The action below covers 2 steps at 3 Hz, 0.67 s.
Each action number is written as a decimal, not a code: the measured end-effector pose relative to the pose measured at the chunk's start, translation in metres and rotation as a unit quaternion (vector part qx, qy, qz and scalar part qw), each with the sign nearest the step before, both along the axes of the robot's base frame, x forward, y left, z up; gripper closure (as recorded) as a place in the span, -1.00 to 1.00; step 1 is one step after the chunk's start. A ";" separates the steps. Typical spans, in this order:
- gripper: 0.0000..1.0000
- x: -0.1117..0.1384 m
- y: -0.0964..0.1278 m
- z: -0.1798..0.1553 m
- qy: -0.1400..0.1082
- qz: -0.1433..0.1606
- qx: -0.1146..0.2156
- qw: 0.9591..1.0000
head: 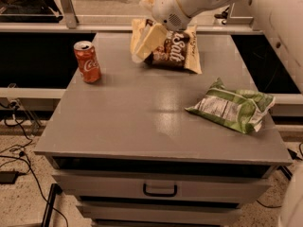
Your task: Knock coke can over
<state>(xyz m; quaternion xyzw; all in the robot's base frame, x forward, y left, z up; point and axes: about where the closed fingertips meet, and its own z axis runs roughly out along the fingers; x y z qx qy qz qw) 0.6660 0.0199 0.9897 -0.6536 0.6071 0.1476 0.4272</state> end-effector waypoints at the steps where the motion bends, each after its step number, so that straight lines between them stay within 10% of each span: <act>1: -1.00 0.026 0.026 0.003 -0.036 0.022 0.053 0.998; 2: -1.00 0.045 0.052 -0.003 -0.042 0.038 0.112 0.992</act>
Offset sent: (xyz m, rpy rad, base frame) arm 0.0671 0.0768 -0.0081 0.3787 -0.1001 0.1089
